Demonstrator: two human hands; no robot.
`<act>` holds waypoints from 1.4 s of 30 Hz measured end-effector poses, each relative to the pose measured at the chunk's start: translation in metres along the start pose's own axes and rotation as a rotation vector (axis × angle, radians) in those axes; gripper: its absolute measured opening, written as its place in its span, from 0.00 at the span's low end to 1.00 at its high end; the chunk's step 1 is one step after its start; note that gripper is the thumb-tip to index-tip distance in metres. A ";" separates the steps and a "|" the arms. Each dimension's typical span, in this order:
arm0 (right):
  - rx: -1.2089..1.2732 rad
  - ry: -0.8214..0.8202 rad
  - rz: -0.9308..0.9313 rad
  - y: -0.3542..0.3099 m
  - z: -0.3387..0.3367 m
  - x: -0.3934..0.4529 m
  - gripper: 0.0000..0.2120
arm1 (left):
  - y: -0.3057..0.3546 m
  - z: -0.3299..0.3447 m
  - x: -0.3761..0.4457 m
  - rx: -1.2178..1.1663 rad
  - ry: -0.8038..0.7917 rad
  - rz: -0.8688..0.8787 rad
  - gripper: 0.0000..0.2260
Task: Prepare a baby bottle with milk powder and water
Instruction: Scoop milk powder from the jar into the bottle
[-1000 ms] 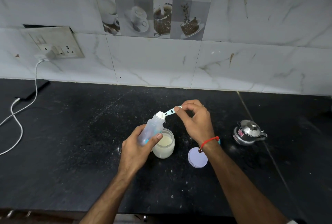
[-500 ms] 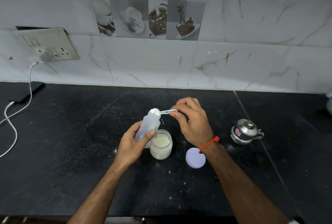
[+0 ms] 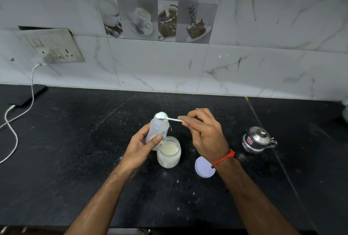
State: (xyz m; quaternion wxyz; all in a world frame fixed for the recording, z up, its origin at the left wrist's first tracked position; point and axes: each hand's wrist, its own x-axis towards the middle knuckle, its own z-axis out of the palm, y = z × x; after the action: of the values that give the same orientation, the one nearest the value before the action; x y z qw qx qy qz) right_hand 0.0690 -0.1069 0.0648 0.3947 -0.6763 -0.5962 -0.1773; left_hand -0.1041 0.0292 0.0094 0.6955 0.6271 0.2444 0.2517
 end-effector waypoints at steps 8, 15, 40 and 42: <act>0.021 0.092 0.049 -0.005 -0.007 -0.003 0.12 | 0.001 0.007 0.003 -0.036 0.001 0.020 0.42; 0.010 0.162 0.034 -0.004 -0.006 -0.013 0.14 | 0.000 0.014 0.000 -0.041 -0.029 0.003 0.22; 0.146 0.121 0.211 -0.001 -0.004 -0.005 0.12 | -0.002 0.010 0.012 -0.017 0.003 0.008 0.23; 0.157 0.129 0.227 -0.002 -0.004 -0.004 0.11 | -0.004 0.008 0.014 0.013 0.027 0.011 0.25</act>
State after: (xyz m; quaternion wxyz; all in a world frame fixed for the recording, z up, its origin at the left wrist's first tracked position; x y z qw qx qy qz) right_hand 0.0666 -0.1126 0.0648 0.5013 -0.6936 -0.5014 -0.1276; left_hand -0.0875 0.0320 0.0062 0.6867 0.6293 0.2520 0.2624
